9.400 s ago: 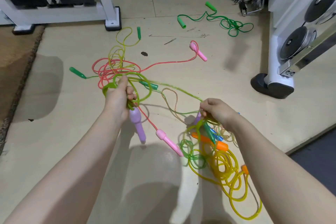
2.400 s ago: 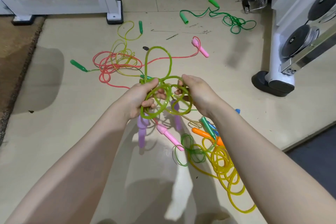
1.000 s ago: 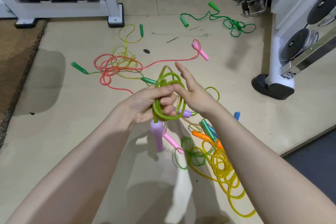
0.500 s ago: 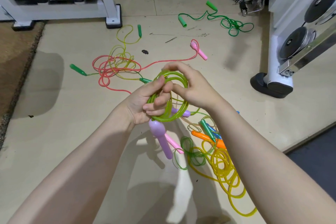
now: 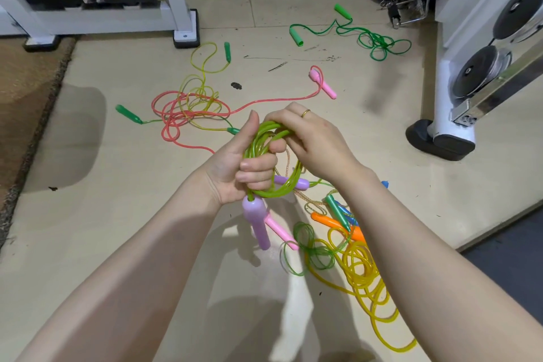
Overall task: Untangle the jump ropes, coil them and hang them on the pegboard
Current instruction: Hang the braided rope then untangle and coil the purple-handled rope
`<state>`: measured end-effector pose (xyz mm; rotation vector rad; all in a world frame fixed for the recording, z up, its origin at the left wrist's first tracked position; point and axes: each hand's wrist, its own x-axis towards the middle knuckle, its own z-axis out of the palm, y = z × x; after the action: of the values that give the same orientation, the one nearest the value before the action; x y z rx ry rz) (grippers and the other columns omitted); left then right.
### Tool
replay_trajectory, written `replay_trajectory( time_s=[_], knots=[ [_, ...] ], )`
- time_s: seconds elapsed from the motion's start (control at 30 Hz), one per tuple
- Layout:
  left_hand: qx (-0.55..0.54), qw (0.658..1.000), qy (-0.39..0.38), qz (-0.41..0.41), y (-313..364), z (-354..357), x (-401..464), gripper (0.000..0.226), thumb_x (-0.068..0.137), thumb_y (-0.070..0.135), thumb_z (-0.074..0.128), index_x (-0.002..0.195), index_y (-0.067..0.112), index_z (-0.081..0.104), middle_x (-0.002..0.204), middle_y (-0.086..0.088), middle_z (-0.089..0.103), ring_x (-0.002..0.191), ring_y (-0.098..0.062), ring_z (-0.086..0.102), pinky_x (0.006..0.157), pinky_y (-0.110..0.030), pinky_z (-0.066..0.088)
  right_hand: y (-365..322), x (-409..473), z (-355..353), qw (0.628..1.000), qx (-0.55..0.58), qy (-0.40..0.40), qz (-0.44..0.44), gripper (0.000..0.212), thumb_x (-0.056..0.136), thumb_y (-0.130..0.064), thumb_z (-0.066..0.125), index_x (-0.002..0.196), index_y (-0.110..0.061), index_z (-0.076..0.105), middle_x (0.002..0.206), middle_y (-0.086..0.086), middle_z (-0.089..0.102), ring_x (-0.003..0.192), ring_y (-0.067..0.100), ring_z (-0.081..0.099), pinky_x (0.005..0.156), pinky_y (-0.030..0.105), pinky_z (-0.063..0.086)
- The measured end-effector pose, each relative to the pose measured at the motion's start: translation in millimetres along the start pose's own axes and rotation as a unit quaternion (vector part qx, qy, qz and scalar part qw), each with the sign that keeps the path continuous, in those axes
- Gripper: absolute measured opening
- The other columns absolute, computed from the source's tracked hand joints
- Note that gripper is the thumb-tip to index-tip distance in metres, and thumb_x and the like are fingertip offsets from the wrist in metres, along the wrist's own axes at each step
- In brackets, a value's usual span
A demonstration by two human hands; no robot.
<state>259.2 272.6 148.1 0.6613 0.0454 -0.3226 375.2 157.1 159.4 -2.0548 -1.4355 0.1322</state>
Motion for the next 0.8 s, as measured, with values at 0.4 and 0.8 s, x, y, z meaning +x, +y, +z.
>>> replay_trajectory(
  time_s=[0.4, 0.8],
  knots=[
    [-0.004, 0.998, -0.03, 0.063, -18, 7, 9, 0.025, 0.075, 0.042, 0.071, 0.065, 0.021, 0.062, 0.058, 0.007, 0.063, 0.056, -0.007, 0.061, 0.059, -0.018, 0.051, 15, 0, -18, 0.929, 0.343, -0.029, 0.139, 0.008, 0.075, -0.013, 0.071, 0.075, -0.018, 0.065, 0.068, 0.005, 0.056, 0.064, 0.007, 0.045, 0.06, 0.017, 0.037],
    [-0.227, 0.958, -0.146, 0.092, -8, 12, 16, 0.052, 0.096, 0.021, 0.051, 0.14, 0.001, 0.033, 0.108, -0.029, 0.06, 0.034, -0.004, 0.036, 0.047, -0.024, 0.039, -1, -5, 38, 0.91, 0.341, -0.03, 0.234, 0.017, 0.088, -0.026, 0.043, 0.077, -0.028, 0.056, 0.076, -0.013, 0.061, 0.083, 0.014, 0.058, 0.076, 0.027, 0.045]
  ],
)
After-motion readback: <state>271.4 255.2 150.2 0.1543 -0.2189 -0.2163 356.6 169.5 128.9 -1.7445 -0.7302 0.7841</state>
